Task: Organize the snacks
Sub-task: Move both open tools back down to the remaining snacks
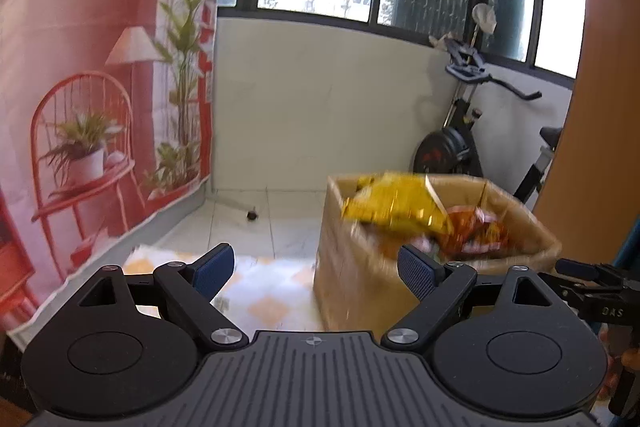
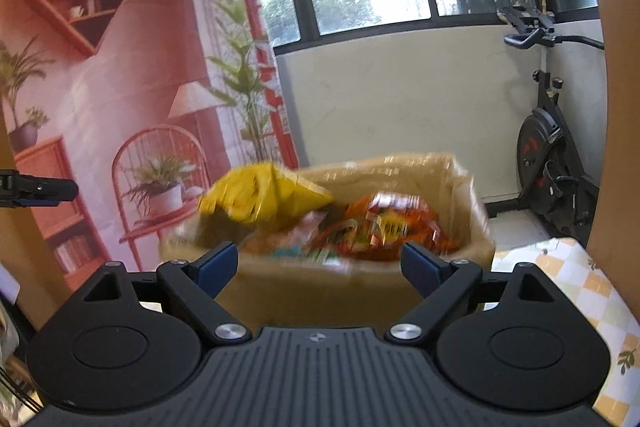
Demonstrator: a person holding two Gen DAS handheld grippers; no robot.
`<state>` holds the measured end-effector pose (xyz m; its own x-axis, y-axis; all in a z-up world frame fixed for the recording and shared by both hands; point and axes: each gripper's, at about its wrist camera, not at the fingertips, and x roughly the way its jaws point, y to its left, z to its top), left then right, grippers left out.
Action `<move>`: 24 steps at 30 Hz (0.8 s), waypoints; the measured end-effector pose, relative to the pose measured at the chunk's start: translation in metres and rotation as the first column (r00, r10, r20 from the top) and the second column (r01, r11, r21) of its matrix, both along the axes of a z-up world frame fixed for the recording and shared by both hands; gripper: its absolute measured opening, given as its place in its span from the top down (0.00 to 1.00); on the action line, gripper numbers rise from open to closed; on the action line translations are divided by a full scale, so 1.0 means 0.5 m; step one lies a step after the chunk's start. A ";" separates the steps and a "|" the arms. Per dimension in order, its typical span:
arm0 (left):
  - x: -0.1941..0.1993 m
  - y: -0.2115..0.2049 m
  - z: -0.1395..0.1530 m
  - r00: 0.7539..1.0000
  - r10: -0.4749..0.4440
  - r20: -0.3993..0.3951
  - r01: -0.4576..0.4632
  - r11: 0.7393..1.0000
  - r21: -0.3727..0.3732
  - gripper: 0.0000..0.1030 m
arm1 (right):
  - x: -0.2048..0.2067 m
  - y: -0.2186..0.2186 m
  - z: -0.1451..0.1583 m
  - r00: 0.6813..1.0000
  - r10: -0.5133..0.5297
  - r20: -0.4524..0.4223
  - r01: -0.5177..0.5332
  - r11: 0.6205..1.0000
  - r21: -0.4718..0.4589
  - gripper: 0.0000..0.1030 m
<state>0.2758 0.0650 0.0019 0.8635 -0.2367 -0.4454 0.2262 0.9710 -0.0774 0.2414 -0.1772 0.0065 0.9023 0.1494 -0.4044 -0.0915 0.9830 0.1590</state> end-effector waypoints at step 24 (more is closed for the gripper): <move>0.013 -0.136 -0.362 0.903 -0.191 -0.385 0.212 0.977 0.014 0.19 | -0.110 -0.006 -0.282 0.956 -0.040 -0.290 0.031 0.999 -0.033 0.20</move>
